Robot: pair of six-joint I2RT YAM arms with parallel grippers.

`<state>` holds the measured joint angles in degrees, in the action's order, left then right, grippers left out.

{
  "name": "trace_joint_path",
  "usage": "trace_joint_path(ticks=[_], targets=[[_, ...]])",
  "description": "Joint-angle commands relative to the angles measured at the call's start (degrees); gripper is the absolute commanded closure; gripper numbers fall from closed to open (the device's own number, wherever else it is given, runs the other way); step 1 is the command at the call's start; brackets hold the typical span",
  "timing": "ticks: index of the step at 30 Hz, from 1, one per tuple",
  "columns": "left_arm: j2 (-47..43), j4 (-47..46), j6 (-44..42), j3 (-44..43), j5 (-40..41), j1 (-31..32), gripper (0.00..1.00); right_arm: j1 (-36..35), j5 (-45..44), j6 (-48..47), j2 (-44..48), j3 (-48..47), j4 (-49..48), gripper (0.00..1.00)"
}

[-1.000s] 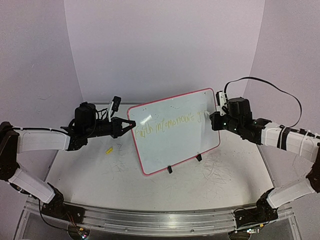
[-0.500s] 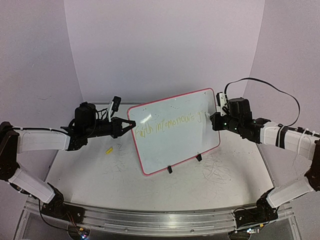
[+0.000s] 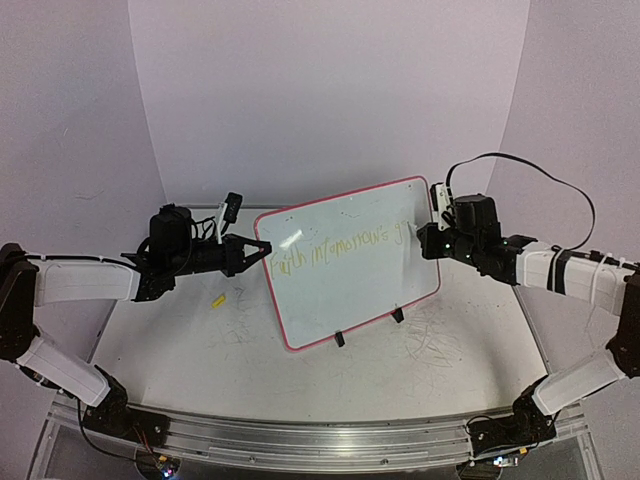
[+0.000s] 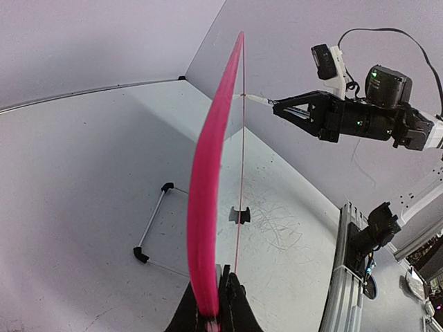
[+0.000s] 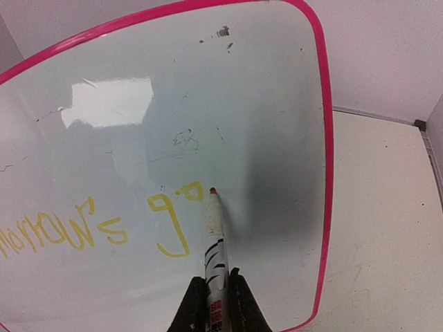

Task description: Write a sentence on the whiteboard

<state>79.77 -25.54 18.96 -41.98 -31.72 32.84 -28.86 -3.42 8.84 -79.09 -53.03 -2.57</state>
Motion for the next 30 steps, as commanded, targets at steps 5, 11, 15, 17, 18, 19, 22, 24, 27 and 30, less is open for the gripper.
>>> trace_joint_path(ticks=[5,11,15,17,18,19,22,24,27,30], targets=[[1.0,3.7,-5.9,-1.0,1.7,0.3,1.00,-0.1,-1.0,0.2,-0.8,-2.8,-2.4,1.00],[1.0,3.7,-5.9,-1.1,1.7,0.3,1.00,-0.2,-0.2,0.4,-0.4,-1.5,-1.8,1.00],[0.7,3.7,-5.9,-1.0,1.8,0.3,1.00,-0.2,-0.8,0.5,0.4,0.4,-0.9,1.00],[0.5,3.7,-5.9,-0.9,1.8,0.3,1.00,-0.2,-1.6,0.7,0.6,1.1,-0.7,1.00],[0.5,3.7,-5.9,-0.9,1.8,0.3,1.00,-0.2,-1.9,0.7,0.7,1.2,-0.6,1.00],[0.4,3.7,-5.9,-0.9,1.9,0.3,1.00,-0.2,-2.3,0.8,0.7,1.2,-0.5,1.00],[0.3,3.7,-5.8,-0.7,1.9,0.3,1.00,-0.1,-3.5,1.0,0.5,0.7,-0.4,1.00],[0.0,3.8,-5.7,-0.6,1.9,0.3,1.00,-0.1,-4.0,1.1,0.3,0.0,-0.3,1.00],[-0.3,3.8,-5.7,-0.4,2.0,0.3,1.00,-0.1,-4.1,0.9,-0.3,-1.0,-0.5,1.00],[-0.2,3.9,-5.7,-0.5,1.9,0.3,1.00,-0.1,-3.8,1.0,-1.0,-2.4,-1.6,1.00]])
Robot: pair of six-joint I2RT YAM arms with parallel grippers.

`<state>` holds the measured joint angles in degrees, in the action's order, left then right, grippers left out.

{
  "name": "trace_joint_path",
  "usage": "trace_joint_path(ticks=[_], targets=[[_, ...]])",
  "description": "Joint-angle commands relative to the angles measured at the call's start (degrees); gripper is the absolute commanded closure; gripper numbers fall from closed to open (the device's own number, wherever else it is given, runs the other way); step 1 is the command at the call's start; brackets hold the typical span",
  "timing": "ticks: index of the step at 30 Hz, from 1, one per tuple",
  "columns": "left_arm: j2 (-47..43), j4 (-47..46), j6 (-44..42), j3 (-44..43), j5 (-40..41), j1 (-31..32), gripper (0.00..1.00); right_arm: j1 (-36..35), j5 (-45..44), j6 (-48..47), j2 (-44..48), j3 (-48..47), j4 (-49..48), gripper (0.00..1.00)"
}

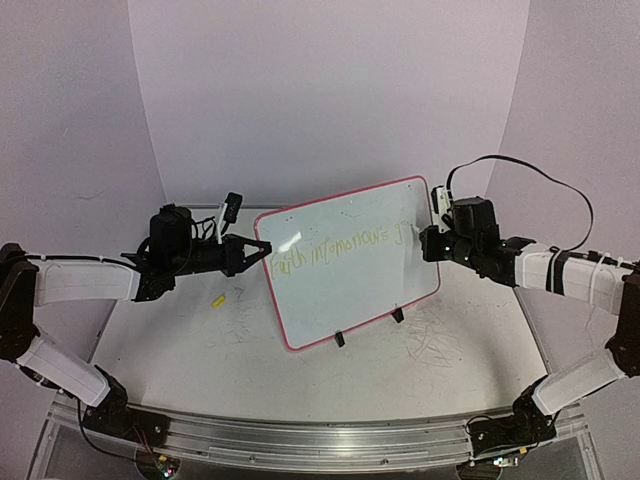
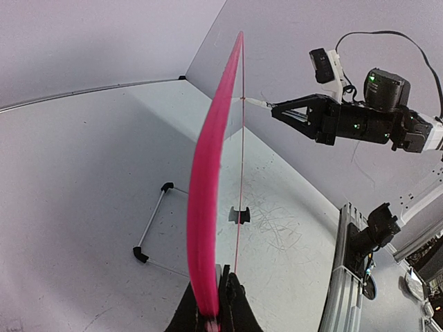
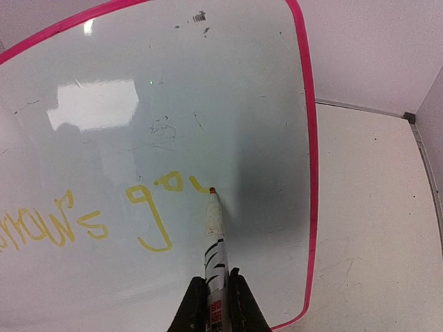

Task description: Write a sentence on the whiteboard

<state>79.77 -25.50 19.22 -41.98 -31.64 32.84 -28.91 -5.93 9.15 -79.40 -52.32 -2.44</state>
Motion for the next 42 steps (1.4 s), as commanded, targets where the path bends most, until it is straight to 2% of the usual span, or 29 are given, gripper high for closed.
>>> trace_joint_path(ticks=[1,7,19,25,28,33,42], targets=[[-0.1,3.9,-6.0,-0.6,1.7,0.3,1.00,0.0,-1.0,0.7,-0.9,-3.6,-2.1,1.00],[0.4,3.9,-6.0,-1.2,1.5,0.4,1.00,-0.1,0.6,0.3,-2.3,-5.0,-2.4,1.00],[0.5,3.9,-6.1,-1.2,1.6,0.4,1.00,-0.9,3.6,0.5,-0.5,-1.1,0.1,1.00],[0.1,4.0,-6.1,-0.7,1.9,0.3,1.00,-0.6,0.0,1.1,3.5,-0.5,0.7,1.00],[0.1,4.0,-6.1,-0.5,2.0,0.3,1.00,2.1,1.7,1.3,5.0,-0.2,0.4,1.00],[0.5,4.0,-6.1,-0.9,1.7,0.4,1.00,3.0,5.4,1.0,2.9,-1.2,-0.1,1.00],[0.4,4.0,-6.1,-1.2,1.6,0.4,1.00,3.0,3.8,1.1,1.7,-1.2,-1.7,1.00]])
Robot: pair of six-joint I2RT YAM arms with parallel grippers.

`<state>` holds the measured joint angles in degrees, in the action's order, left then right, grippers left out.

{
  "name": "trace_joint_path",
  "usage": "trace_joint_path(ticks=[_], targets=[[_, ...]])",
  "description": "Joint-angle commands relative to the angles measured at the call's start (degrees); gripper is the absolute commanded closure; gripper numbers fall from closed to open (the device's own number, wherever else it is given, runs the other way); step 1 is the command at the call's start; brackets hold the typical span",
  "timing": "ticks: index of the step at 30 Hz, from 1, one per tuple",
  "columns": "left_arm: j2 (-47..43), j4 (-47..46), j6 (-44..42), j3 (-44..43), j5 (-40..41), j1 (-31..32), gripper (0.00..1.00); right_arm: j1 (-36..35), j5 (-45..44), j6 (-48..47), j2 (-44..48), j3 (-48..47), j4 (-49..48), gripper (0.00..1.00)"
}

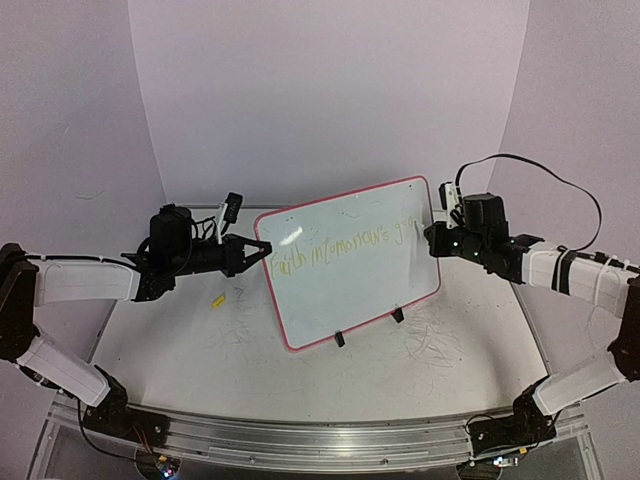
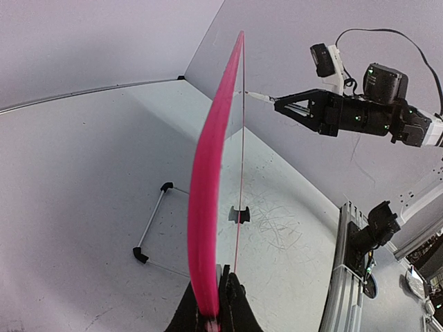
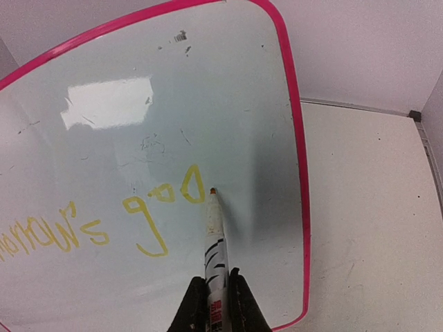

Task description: Write a sentence on the whiteboard

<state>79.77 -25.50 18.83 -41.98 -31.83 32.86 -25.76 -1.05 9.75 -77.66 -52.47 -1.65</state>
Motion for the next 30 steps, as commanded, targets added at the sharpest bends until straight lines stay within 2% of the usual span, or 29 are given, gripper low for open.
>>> trace_joint_path(ticks=[1,7,30], targets=[[0.4,4.0,-5.8,-1.2,1.8,0.4,1.00,-0.1,-2.0,0.7,0.0,-1.0,-2.6,1.00],[0.4,4.0,-5.8,-1.2,1.7,0.4,1.00,-0.1,-4.6,1.5,-0.9,-1.6,-2.6,1.00],[0.2,4.1,-6.1,-1.1,1.7,0.4,1.00,-1.1,0.5,1.0,-2.5,-0.7,-2.0,1.00]])
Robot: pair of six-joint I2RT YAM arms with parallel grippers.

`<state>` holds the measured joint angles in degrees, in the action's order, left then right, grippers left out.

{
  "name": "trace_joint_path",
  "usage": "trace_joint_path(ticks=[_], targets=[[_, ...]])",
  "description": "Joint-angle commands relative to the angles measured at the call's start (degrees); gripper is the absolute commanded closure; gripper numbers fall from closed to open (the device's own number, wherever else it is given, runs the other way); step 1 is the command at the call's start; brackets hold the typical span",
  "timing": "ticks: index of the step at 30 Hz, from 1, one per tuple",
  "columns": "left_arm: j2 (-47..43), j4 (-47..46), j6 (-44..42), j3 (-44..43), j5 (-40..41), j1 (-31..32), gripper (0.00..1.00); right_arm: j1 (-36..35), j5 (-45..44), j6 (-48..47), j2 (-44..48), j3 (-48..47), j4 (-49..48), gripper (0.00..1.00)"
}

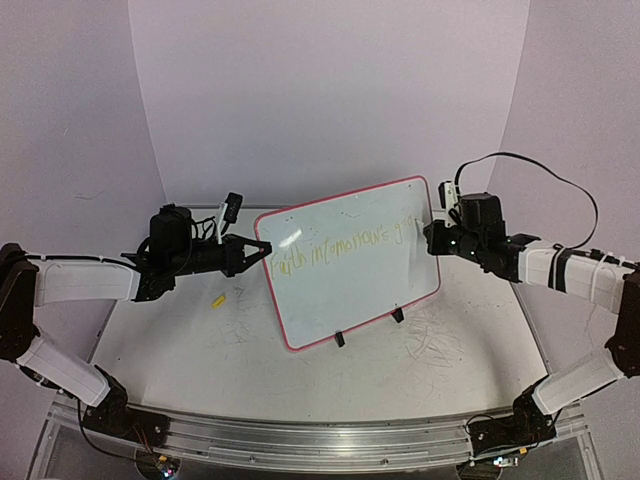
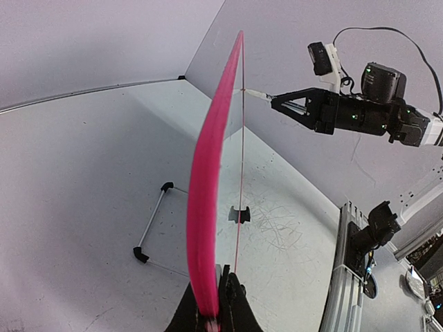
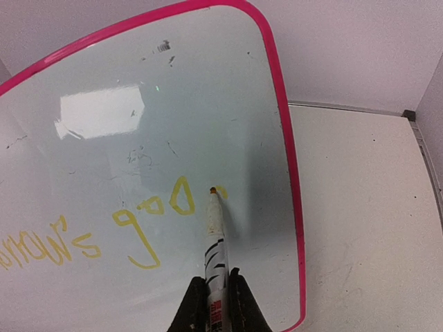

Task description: Write a sentence on the whiteboard

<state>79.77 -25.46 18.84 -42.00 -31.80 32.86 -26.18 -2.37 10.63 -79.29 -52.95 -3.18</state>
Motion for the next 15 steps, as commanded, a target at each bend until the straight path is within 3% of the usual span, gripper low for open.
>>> trace_joint_path(ticks=[1,15], targets=[[0.2,4.0,-6.1,-1.1,1.6,0.4,1.00,-0.8,1.9,-0.1,-0.8,0.0,-0.2,1.00],[0.0,4.0,-6.1,-0.6,1.6,0.4,1.00,-0.8,-4.0,0.3,-0.3,-0.5,0.9,1.00]])
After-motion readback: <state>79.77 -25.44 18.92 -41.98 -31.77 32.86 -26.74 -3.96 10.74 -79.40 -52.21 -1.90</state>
